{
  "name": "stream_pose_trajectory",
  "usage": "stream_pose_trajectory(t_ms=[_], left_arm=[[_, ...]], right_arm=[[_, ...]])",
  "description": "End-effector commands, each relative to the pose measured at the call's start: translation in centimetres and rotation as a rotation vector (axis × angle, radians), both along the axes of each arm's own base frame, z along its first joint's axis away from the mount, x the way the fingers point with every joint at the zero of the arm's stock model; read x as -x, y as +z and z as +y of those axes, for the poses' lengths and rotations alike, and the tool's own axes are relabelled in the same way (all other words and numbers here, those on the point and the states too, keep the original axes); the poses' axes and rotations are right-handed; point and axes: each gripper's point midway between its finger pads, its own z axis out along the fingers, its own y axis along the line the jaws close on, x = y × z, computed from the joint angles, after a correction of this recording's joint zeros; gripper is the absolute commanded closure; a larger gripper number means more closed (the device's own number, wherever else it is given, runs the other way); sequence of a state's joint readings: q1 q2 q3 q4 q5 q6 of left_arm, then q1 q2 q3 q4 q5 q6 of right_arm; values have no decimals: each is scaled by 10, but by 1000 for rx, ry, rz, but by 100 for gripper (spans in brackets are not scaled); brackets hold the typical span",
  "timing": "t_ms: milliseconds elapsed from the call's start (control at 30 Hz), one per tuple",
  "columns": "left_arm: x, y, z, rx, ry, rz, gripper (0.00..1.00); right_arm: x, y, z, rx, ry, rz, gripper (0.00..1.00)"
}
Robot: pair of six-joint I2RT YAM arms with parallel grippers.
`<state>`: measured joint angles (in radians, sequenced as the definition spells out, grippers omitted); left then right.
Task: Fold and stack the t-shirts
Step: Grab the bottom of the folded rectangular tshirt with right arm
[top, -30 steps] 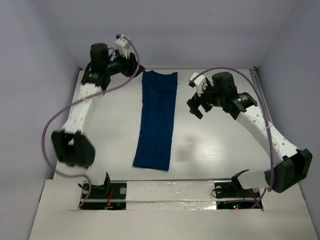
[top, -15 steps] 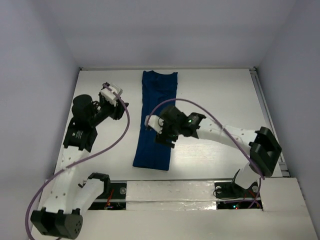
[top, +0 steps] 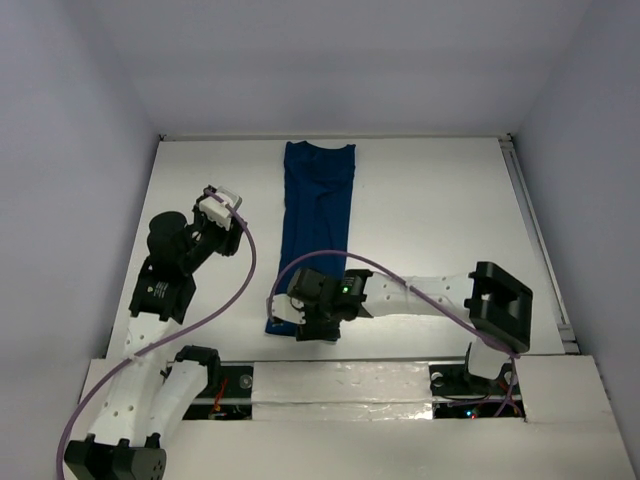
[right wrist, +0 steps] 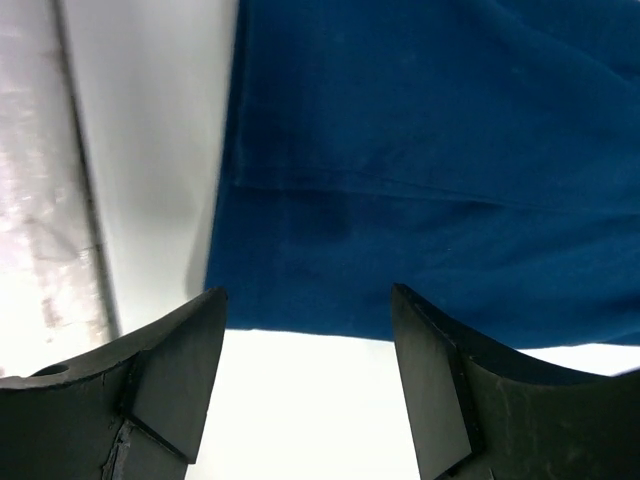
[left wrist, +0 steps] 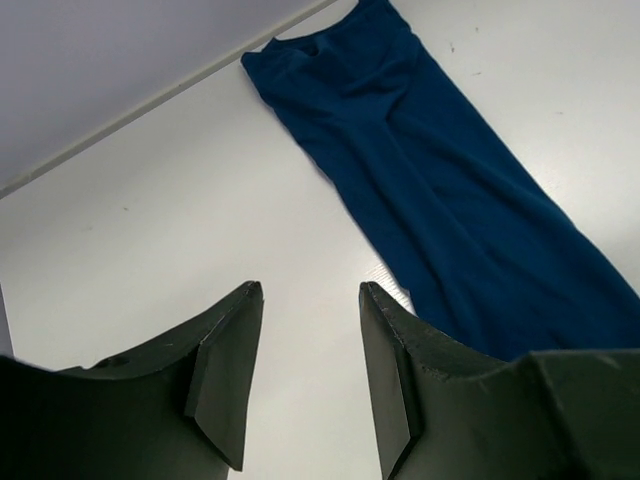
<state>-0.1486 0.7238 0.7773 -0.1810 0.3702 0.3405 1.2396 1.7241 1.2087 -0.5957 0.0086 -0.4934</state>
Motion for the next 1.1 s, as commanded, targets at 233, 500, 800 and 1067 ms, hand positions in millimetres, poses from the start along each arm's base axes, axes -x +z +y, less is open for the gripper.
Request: stream_pose_trajectory(t_ms=[233,500,800,1067], left_arm=[[-12,7,6,9,42,-47,59],[-14,1,5,0,35,-32,59],[-16,-3,2,4,22,-23,59],[-16,-4,1,5,16,-18,59]], right_arm=[[-2,-17,33,-16,19,-67,29],[11,-4,46,-40,60,-56,29],[20,-1,52,-46,87,-24,29],[25,-27,59,3,103,0,30]])
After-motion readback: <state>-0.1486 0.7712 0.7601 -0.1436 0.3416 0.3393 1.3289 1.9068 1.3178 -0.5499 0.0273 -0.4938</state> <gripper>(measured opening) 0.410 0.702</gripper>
